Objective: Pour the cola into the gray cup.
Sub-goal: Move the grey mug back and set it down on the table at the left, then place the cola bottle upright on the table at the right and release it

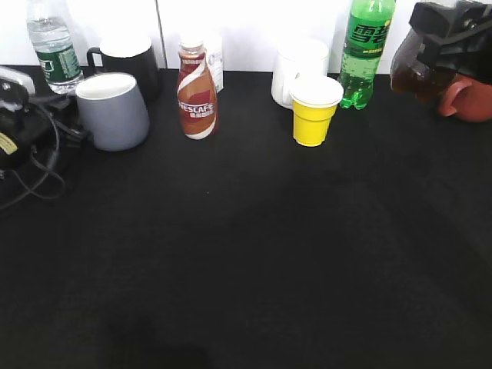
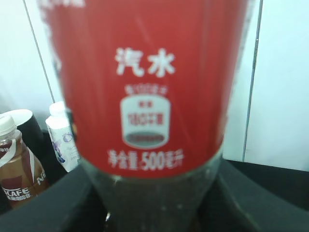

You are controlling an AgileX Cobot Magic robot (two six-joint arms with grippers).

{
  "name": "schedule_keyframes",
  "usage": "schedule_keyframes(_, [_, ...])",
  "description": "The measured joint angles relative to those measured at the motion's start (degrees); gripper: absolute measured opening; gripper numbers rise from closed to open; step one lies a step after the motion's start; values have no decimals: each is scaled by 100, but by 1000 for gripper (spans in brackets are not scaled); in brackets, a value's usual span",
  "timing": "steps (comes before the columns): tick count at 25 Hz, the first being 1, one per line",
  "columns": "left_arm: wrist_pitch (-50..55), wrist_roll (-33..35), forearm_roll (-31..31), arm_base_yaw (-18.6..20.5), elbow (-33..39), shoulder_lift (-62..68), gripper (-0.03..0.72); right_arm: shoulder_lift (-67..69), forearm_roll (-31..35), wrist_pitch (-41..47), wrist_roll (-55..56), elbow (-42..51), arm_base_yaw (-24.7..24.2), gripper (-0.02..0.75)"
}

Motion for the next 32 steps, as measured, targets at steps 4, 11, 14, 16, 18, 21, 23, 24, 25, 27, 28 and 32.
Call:
schedule_keyframes(4, [-181,-15,32,0,-194,200,50,0,0,-26,0,0,0,368])
schedule_keyframes(11, [-267,-127,123,0,-216,212,180,0,0,-28,-5,0,0,368])
schedule_keyframes(14, [-292,-132,112,0,-216,212,283,0,0,-32,-5,0,0,368])
schedule_keyframes(16, [-317,-137,112,36,-185,212,286,0,0,-32,-5,0,0,368])
schedule_keyframes(18, [-345,-137,112,181,41,212,279,0,0,-32,-11,0,0,368])
schedule_keyframes(21, [-338,-143,137,417,432,189,263,0,1,-32,-15,0,0,368])
schedule_keyframes(23, [-333,-143,334,440,842,-95,244,0,429,-32,-168,0,0,368])
schedule_keyframes(24, [-326,-143,333,445,1037,-289,243,30,928,-63,-482,0,0,368])
schedule_keyframes(25, [-326,-143,294,451,1158,-416,243,85,1240,-113,-619,0,0,368])
schedule_keyframes(27, [-326,-143,119,451,1686,-1087,241,537,1640,-467,-868,0,0,368])
schedule_keyframes(28, [-326,-143,90,451,1922,-1490,241,924,1733,-840,-1098,0,0,368])
schedule_keyframes(32, [224,-143,150,451,2558,-3479,241,1964,2287,-2028,-2111,5,0,368])
